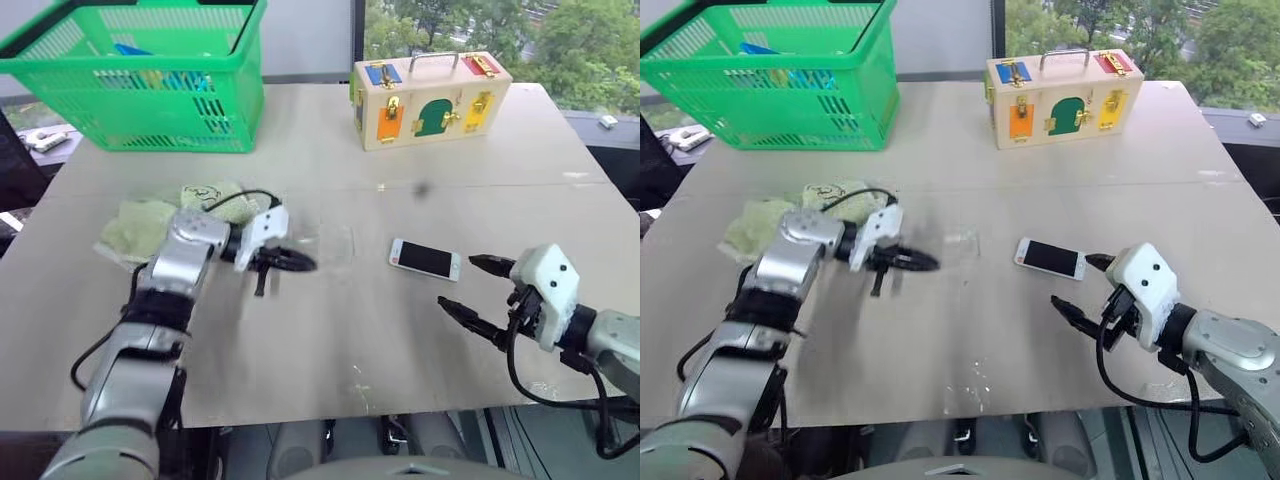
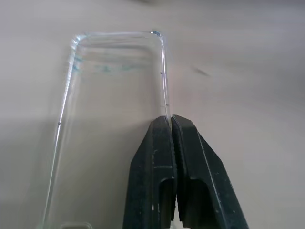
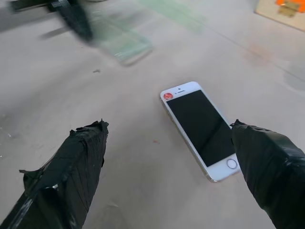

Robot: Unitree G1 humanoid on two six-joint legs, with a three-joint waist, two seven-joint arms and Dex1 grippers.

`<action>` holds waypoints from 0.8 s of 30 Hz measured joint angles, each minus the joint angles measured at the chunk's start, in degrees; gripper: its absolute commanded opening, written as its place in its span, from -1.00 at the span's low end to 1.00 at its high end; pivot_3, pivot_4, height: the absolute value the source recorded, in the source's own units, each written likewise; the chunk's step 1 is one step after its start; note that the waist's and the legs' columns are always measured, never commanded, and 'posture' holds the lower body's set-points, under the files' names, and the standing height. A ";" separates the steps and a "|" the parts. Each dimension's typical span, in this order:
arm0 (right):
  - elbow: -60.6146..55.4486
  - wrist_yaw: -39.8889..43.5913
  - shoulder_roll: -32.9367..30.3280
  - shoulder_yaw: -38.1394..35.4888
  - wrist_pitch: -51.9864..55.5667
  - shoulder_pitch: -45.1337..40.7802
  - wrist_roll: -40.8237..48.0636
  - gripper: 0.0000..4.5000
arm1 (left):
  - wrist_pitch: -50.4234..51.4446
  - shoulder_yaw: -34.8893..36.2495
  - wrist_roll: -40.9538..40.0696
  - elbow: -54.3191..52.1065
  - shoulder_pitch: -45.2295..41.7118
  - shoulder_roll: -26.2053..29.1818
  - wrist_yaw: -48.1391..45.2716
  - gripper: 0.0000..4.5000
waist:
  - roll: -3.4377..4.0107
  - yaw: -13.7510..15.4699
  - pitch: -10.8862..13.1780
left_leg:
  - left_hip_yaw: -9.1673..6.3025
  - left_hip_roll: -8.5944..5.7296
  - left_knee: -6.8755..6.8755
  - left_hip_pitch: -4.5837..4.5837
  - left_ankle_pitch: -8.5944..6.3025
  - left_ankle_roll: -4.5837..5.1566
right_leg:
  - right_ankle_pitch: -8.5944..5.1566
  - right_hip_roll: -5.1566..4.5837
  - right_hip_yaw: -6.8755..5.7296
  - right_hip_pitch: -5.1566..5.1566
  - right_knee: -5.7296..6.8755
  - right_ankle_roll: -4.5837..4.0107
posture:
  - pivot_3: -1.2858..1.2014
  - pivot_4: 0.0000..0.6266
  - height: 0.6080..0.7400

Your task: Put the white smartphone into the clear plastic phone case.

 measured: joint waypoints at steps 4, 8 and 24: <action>2.89 3.27 -1.01 1.20 -1.84 -0.82 -0.51 1.00 | 4.72 0.25 -1.79 -11.20 5.92 1.41 3.44 -0.98 | 0.00 0.65 0.00 | -0.13 -0.02 0.13 0.11 -0.01 0.02 | -0.01 0.04 -0.01 0.17 0.07 -0.01 | 0.03 -0.52 1.00; 4.88 5.07 -2.11 2.60 -3.16 -2.20 -1.80 1.00 | 6.91 -1.18 -1.79 -14.46 6.16 0.92 6.41 -0.98 | 0.00 0.46 -0.01 | -0.11 -0.03 0.14 0.11 -0.01 0.02 | -0.01 0.09 0.07 0.18 0.07 0.00 | 0.03 -0.52 1.00; 20.91 13.86 -4.92 13.77 -8.41 -17.85 -9.57 1.00 | 4.77 -10.38 -1.08 -10.81 2.89 -5.53 10.55 -0.26 | 0.00 0.25 -0.01 | -0.08 -0.04 0.15 0.11 -0.01 0.02 | -0.01 0.18 0.13 0.16 0.08 -0.01 | 0.03 -0.52 1.00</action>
